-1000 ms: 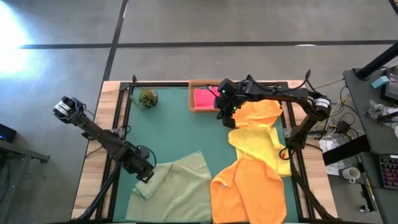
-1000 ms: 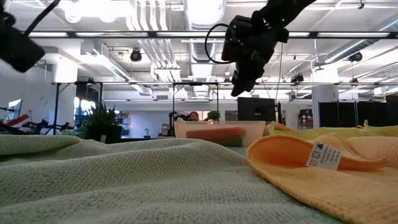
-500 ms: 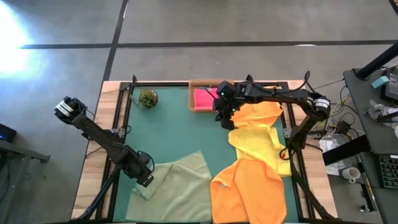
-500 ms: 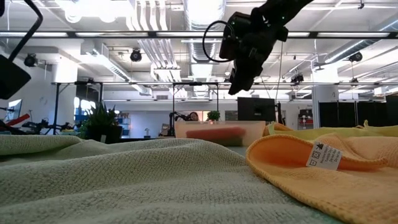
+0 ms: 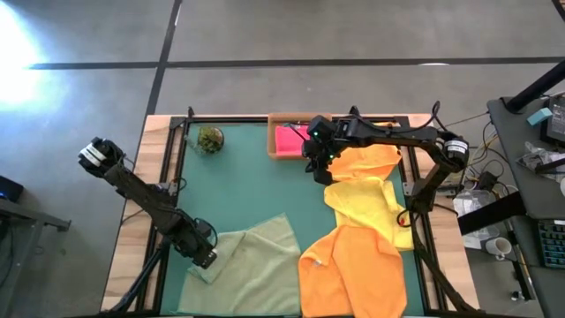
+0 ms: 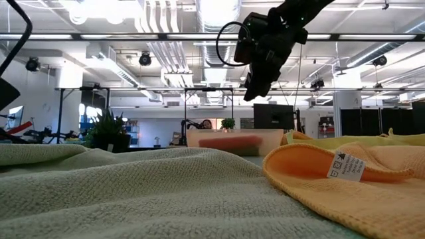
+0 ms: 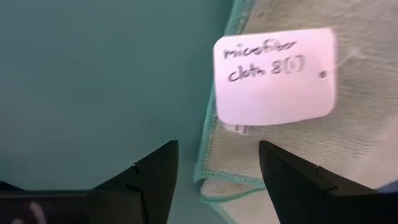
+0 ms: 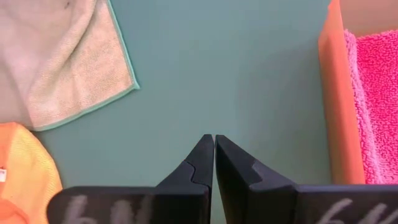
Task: Fold microfiber towels
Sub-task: Fold the green microfiber towel
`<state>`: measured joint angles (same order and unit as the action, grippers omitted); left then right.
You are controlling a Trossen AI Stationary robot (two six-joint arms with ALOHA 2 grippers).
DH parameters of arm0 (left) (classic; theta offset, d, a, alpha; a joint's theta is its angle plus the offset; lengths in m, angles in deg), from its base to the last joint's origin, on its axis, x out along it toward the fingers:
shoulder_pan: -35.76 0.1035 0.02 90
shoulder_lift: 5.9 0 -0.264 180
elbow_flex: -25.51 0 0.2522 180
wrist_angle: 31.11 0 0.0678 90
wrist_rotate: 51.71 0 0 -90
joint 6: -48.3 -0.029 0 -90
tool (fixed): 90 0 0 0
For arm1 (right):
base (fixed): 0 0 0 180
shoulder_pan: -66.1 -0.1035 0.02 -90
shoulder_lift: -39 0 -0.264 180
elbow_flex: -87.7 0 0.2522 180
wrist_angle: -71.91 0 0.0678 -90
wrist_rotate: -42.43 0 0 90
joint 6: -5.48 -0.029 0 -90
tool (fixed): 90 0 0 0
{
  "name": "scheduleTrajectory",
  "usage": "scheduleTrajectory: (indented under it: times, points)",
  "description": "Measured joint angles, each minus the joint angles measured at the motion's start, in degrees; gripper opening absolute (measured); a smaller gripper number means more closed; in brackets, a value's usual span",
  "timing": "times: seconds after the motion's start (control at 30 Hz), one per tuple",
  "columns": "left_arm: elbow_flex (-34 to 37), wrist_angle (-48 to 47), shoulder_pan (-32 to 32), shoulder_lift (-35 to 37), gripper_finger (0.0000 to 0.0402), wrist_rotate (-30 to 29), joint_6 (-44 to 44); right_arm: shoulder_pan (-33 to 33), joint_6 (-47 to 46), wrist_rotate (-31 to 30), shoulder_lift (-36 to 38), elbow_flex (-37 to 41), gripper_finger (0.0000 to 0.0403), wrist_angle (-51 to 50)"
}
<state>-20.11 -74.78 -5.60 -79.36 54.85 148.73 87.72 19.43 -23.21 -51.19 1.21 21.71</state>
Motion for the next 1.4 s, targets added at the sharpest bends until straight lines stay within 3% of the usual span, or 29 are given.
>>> scheduleTrajectory:
  times: [0.4, 0.83, 1.07, 1.33, 1.4]
  points:
    - [-1.15, 2.95, -1.41, -7.90, 0.0193, 3.14, 1.25, -0.02, -0.50, 0.00, 0.00, 0.00, 0.0009, 1.58]
    - [-2.88, 4.07, -1.49, -7.32, 0.0011, 2.58, 0.65, -3.92, -0.39, 0.04, 0.00, 1.34, 0.0009, 1.42]
    - [-3.15, 3.97, -1.45, -5.72, 0.0009, 1.59, 0.61, -6.21, -0.46, 0.09, 0.00, 1.90, 0.0020, 1.44]
    - [-3.17, 2.49, -1.41, -3.03, 0.0010, 1.85, -0.31, -9.25, 0.57, 0.59, -0.41, 1.90, 0.0092, 4.06]
    - [-3.17, 1.12, -1.41, -2.38, 0.0010, 1.87, -0.31, -9.67, 0.94, 3.08, -1.12, 1.90, 0.0109, 6.35]
